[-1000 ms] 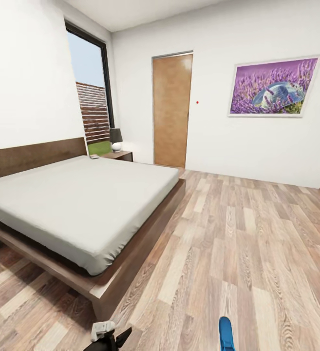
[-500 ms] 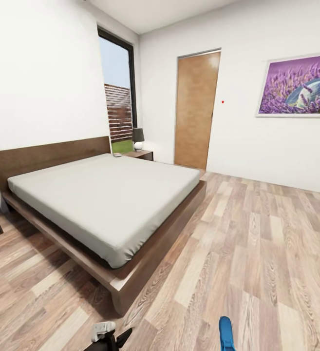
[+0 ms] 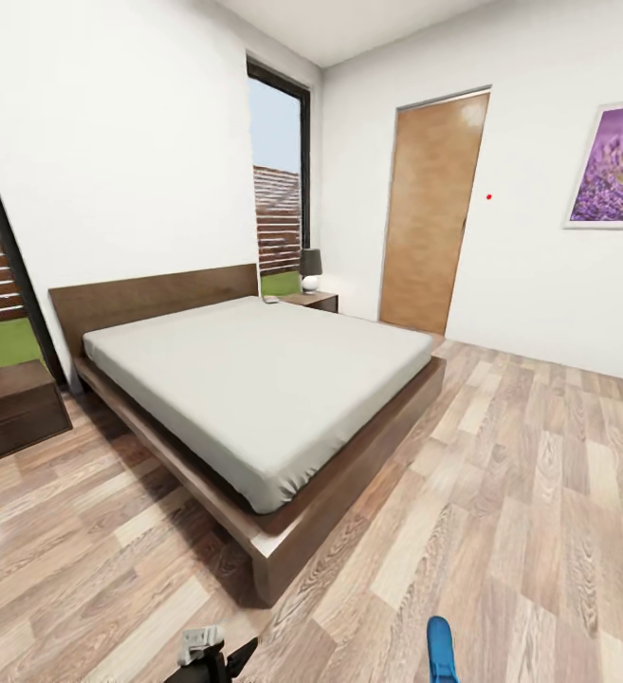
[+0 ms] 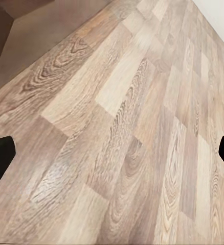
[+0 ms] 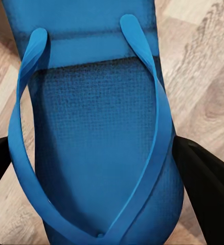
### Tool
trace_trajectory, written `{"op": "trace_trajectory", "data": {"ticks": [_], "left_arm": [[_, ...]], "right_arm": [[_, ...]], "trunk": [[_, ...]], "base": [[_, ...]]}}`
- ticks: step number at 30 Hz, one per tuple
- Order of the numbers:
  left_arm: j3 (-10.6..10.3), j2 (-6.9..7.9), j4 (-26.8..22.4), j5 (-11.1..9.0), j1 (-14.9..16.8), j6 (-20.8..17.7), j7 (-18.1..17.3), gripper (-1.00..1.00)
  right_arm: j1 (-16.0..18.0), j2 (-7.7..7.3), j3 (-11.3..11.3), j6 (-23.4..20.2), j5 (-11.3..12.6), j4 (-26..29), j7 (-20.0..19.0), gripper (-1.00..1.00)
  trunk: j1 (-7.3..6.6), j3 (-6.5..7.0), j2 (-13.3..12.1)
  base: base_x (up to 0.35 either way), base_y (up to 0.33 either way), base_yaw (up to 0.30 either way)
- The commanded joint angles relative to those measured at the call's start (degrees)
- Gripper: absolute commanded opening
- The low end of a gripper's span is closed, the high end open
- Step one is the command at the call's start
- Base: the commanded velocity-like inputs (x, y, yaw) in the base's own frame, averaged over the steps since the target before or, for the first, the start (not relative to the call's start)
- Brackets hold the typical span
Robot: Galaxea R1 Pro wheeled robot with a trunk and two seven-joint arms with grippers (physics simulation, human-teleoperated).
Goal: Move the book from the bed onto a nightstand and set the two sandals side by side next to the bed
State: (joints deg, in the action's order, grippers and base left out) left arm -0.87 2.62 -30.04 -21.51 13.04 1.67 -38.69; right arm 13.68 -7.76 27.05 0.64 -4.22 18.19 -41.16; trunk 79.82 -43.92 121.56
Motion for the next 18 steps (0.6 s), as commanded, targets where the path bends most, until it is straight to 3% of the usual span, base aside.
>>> {"op": "trace_trajectory", "data": {"ticks": [1, 18], "left_arm": [[-0.1, 0.02, 0.1, -0.2, 0.1, 0.2, -0.2, 1.00], [-0.1, 0.02, 0.2, -0.2, 0.1, 0.2, -0.1, 1.00]], "right_arm": [[0.0, 0.02, 0.5, 0.1, -0.4, 0.0, -0.3, -1.00], [0.0, 0.00, 0.5, 0.1, -0.4, 0.0, -0.2, -1.00]], "trunk": [[-0.01, -0.06, 0.0], [-0.01, -0.06, 0.0]], "base": [[0.000, 0.000, 0.291], [0.000, 0.000, 0.291]]}}
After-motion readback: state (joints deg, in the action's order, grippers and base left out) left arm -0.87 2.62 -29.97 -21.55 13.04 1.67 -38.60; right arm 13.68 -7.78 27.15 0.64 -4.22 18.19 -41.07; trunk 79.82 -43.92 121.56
